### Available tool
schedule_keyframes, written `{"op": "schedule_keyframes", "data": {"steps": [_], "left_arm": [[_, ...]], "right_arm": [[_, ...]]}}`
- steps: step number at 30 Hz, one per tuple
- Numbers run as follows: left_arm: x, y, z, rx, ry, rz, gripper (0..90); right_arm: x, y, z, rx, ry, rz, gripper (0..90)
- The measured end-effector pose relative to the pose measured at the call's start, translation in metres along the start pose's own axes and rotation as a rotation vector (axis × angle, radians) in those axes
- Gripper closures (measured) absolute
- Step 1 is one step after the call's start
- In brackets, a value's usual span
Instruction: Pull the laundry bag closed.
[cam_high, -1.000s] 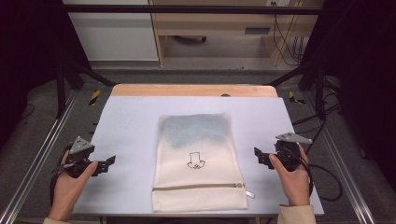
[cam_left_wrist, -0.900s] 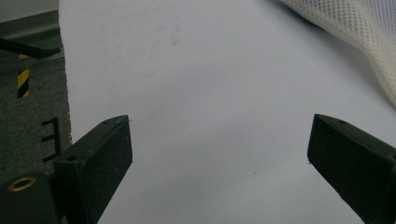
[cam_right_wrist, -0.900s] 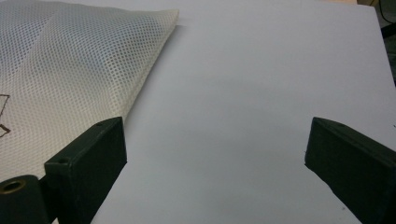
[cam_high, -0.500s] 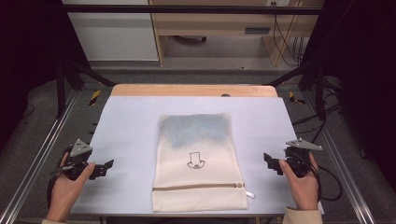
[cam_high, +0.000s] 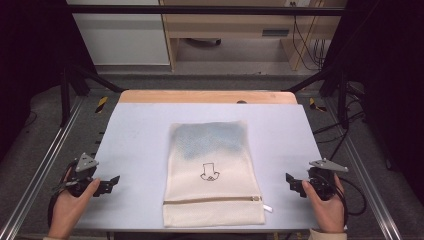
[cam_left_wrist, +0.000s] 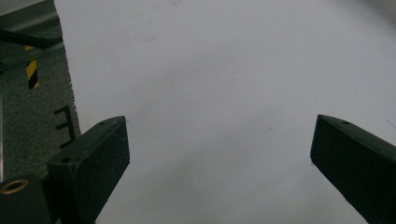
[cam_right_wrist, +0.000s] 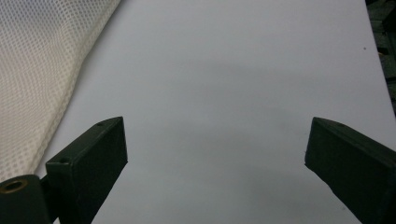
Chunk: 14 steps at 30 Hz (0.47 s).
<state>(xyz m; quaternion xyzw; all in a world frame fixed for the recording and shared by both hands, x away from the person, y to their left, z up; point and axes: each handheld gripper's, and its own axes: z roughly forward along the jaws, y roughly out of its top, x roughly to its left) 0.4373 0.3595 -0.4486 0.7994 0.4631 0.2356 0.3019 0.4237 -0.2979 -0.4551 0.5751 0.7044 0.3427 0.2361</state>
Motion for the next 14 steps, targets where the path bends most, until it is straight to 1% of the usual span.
{"op": "schedule_keyframes", "data": {"steps": [1, 3, 4, 5, 6, 9, 10, 11, 12, 13, 14], "left_arm": [[-0.004, -0.002, -0.001, 0.003, 0.000, 0.007, 4.8], [-0.008, -0.003, -0.003, 0.000, -0.006, 0.007, 5.0], [-0.008, -0.003, -0.003, 0.000, -0.006, 0.007, 4.9], [-0.014, -0.004, -0.004, 0.004, -0.019, 0.017, 4.8], [-0.017, -0.004, -0.005, 0.005, -0.022, 0.024, 4.8], [-0.025, -0.003, -0.004, -0.011, -0.033, 0.028, 5.0], [-0.025, -0.003, -0.004, -0.011, -0.033, 0.028, 5.0], [-0.030, -0.002, -0.001, 0.008, -0.032, 0.049, 5.0], [-0.030, -0.002, -0.001, 0.008, -0.032, 0.049, 5.0], [-0.034, -0.002, 0.002, 0.018, -0.037, 0.067, 5.1], [-0.034, -0.002, 0.002, 0.018, -0.037, 0.067, 5.1]], "right_arm": [[0.004, -0.004, 0.000, 0.007, 0.004, -0.003, 6.1], [0.006, -0.008, -0.001, 0.013, 0.003, -0.017, 6.1], [0.008, -0.010, 0.000, 0.017, 0.007, -0.020, 6.1], [0.008, -0.012, -0.001, 0.021, 0.012, -0.032, 6.1], [0.010, -0.015, -0.001, 0.025, 0.017, -0.033, 6.1], [0.013, -0.021, -0.003, 0.030, 0.016, -0.046, 6.1], [0.014, -0.022, -0.004, 0.031, 0.015, -0.042, 6.2], [0.014, -0.022, -0.005, 0.025, 0.016, -0.039, 5.9], [0.013, -0.023, -0.005, 0.021, 0.017, -0.042, 6.0], [0.013, -0.023, -0.005, 0.022, 0.016, -0.038, 6.0], [0.013, -0.024, -0.005, 0.026, 0.019, -0.033, 6.0]]}}
